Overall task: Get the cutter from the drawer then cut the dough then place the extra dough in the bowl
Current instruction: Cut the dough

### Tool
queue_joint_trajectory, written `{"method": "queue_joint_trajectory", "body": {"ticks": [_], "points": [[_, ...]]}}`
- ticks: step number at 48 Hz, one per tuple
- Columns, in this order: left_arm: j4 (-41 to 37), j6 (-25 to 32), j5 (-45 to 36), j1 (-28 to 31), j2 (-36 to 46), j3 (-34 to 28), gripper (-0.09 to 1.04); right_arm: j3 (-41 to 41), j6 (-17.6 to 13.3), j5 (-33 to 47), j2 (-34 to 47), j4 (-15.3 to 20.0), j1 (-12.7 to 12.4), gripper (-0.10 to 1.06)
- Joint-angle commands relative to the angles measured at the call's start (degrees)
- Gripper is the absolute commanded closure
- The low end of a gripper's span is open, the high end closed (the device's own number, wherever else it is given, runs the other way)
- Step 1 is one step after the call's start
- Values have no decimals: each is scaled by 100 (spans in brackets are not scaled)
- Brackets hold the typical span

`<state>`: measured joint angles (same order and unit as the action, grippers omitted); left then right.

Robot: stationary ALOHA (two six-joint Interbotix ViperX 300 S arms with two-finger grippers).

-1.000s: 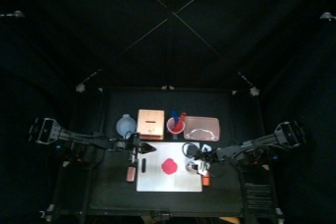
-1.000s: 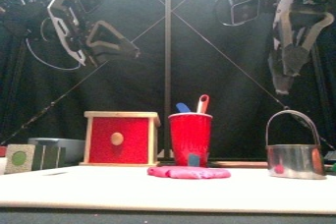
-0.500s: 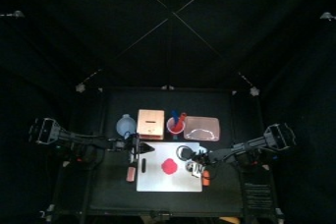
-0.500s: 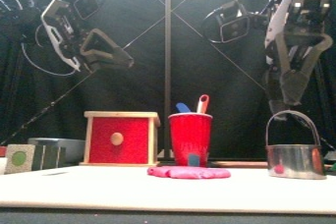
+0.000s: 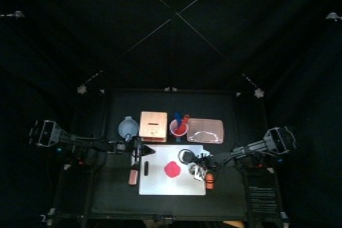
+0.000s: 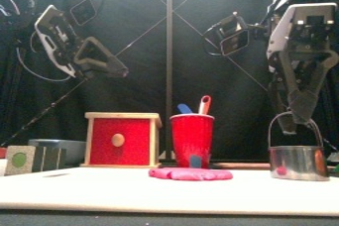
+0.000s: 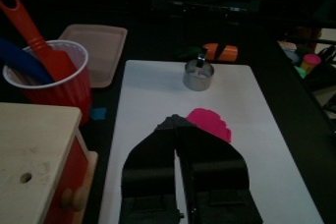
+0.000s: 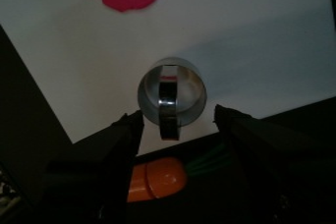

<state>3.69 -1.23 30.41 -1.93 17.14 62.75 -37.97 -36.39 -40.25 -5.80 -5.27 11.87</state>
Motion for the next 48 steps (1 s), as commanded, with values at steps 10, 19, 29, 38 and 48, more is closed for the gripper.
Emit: {"method": "queue_joint_trajectory", "body": {"ticks": [10,19,29,38,48], "points": [[53,-9,35,26,88,35,66,316,18,-9,132,9,-44,6],[53,-9,26,26,88,44,66,378,18,-123,211,0,-44,7],[53,-9,35,26,88,62,66,422,18,-193,211,9,-88,29],[79,-18,26,18,88,79,66,448,18,-211,211,9,-97,43],[141,-18,26,26,88,97,66,782,62,-378,211,9,-97,43]]}}
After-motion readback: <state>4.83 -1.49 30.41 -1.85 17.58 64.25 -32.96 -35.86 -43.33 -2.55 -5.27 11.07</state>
